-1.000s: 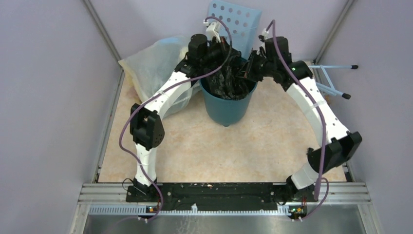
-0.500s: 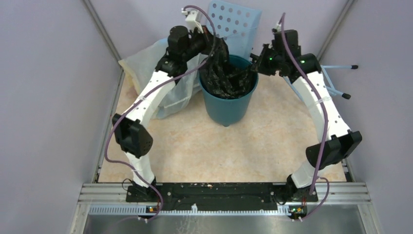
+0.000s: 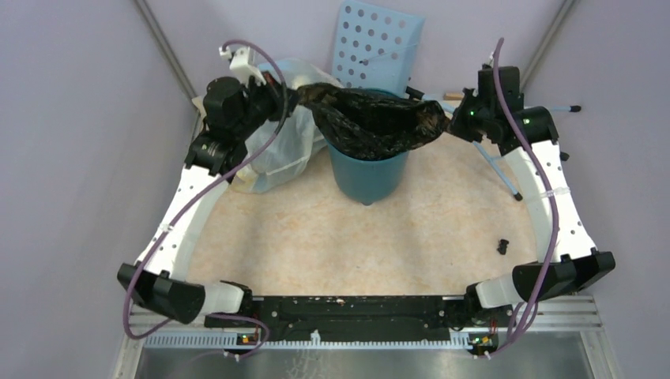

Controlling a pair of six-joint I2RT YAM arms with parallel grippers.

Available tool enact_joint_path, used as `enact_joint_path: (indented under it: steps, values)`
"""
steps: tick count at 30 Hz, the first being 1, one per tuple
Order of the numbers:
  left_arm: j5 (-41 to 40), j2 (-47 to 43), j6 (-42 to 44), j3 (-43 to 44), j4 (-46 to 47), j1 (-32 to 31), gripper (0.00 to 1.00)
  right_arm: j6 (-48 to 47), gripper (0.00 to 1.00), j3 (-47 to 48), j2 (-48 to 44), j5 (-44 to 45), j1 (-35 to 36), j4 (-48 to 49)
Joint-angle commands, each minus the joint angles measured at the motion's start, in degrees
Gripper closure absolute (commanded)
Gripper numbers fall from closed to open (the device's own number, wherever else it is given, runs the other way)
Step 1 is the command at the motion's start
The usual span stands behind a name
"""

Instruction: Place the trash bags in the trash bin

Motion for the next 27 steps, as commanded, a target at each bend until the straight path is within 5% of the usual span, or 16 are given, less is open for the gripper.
enact_joint_path:
  steps: [1,7,8,11,13,18,24,27]
  values:
    - [-0.8,-7.2,-2.2,-9.9,-2.7,0.8,1.0,-0.5,1.0,-4.9,-3.6,0.9,-0.5,-1.2]
    - [-0.4,-13.0,-4.3,-15.7,-7.4,1.2,1.0,-2.9,0.97,-5.3,-2.2,1.5,-0.5,-3.1]
    - [-0.9,-14.0,-4.9,-17.4,-6.9,1.2,1.0,-4.0,0.89,-4.9,-2.0,1.1,-0.6,-3.1]
    - [-1.2,-15.0,-5.1,-19.5,-5.2,1.2,1.0,-7.4,0.44,-2.7,-2.1,-6.1,-0.6,-2.1]
    - [-0.1,-13.6,-4.9,-17.7,-4.8,1.2,1.0,-7.7,0.36,-1.5,-3.4,-8.4,-0.5,-1.5]
    - [1.9,-10.1,-4.7,-11.7,-5.1,1.2,1.0,-12.3,0.32,3.7,-5.7,-10.7,3.3,-2.0]
    - [1.3,-7.0,-6.4,-3.6,-7.6,1.2,1.0,-18.9,0.31,-1.1,-8.6,-29.7,11.5,13.7]
    - [2.3,-5.8,-7.2,-2.4,-7.5,1.3,1.0,-23.9,0.27,1.3,-5.6,-29.3,18.4,15.6]
